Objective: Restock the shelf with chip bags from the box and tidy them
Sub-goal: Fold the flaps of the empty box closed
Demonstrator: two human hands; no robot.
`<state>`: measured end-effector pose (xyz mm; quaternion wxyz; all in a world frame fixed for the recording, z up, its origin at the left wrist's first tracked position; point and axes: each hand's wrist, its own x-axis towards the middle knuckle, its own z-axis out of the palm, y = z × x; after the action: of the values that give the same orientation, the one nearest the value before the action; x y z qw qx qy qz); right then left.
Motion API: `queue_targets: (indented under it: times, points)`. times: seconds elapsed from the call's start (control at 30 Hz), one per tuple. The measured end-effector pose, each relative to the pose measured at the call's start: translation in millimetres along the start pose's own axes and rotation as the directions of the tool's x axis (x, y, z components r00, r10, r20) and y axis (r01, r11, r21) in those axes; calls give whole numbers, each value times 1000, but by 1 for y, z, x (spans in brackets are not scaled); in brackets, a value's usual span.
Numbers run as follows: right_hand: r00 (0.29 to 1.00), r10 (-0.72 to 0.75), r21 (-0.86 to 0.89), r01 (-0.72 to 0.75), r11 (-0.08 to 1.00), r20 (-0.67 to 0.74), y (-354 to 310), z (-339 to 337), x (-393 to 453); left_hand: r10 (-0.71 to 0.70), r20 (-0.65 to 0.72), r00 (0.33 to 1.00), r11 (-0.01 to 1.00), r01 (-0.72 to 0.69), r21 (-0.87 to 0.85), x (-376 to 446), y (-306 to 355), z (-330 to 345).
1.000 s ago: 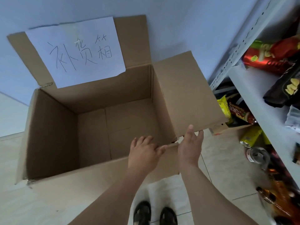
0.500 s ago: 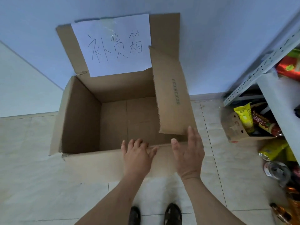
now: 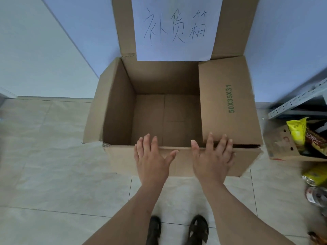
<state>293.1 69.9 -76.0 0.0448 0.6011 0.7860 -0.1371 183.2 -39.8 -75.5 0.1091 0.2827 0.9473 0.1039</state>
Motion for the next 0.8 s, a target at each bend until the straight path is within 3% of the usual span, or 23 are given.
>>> queue_targets:
  times: [0.13,0.3,0.37,0.43,0.47,0.53,0.67,0.8]
  points:
    - [998,57,-41,-58,998,-16,-7,7,-2,-62,-85,994,992,51,-117,6,-29,-2]
    - [996,84,-59,-85,995,-13,-20,9,-2,-300,-174,938,920,236,-314,17,-68,-14]
    - [995,99,-62,-100,993,-20,-24,11,-4,-509,-52,859,743,408,-530,28,-83,-19]
    - [994,106,-63,-108,992,-28,-24,12,-6,-623,163,765,441,516,-734,40,-99,-22]
    - [994,108,-65,-109,992,-26,-24,12,-7,-611,246,752,314,516,-797,44,-107,-22]
    - [994,109,-65,-111,992,-23,-24,11,-8,-536,343,771,173,498,-850,51,-118,-21]
    - [995,103,-71,-103,992,-15,-30,9,-10,-461,333,822,140,439,-888,63,-129,-25]
    - [1000,4,-130,-4,991,0,-51,13,-25,-402,324,857,139,407,-903,57,-133,-29]
